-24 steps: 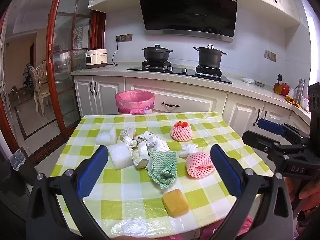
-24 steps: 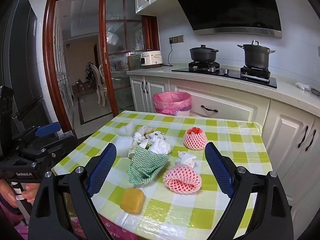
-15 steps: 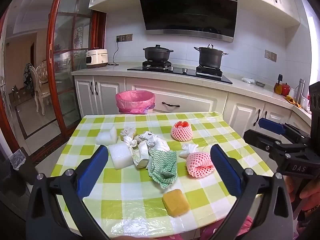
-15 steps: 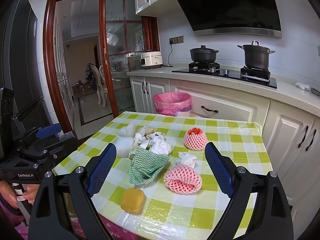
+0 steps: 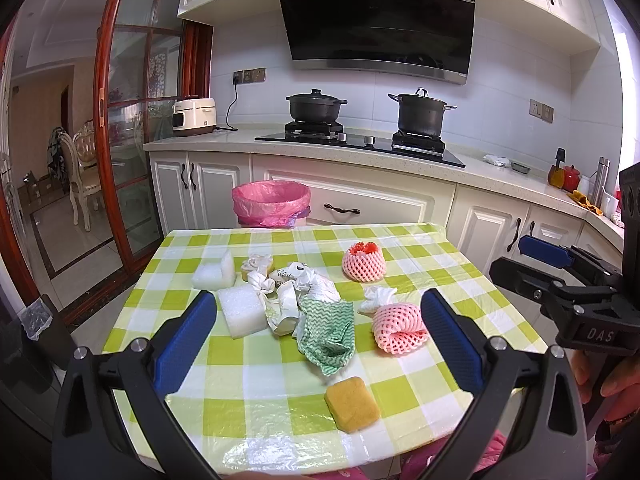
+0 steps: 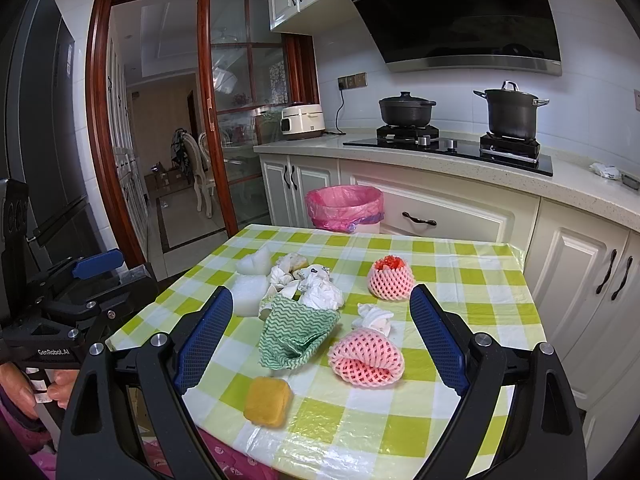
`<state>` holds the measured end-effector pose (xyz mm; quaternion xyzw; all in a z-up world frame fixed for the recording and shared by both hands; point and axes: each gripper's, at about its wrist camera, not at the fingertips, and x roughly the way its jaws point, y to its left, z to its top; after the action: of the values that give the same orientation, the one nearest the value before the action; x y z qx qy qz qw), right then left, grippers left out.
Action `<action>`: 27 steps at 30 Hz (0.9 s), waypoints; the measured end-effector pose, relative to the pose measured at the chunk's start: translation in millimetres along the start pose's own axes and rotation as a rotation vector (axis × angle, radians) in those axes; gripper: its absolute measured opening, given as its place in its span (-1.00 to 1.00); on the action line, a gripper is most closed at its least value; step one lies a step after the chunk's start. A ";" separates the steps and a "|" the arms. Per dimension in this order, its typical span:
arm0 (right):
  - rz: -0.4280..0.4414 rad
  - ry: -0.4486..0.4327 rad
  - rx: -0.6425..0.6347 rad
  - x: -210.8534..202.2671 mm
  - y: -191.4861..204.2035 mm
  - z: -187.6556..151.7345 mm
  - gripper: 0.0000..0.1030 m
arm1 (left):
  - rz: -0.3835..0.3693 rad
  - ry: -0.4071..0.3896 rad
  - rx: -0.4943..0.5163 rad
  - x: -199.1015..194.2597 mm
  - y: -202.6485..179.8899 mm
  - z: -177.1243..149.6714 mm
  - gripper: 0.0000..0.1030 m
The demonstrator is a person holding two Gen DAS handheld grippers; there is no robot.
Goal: Collect trash
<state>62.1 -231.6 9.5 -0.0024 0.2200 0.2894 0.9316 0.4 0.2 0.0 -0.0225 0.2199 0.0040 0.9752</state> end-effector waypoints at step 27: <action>0.001 -0.007 0.005 0.1 -0.7 -0.7 0.65 | -0.003 -0.002 -0.002 -3.9 1.2 -1.5 0.92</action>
<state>62.3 -232.2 8.8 0.0012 0.2177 0.2894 0.9321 -3.8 1.3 0.3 -0.0239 0.2188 0.0030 0.9755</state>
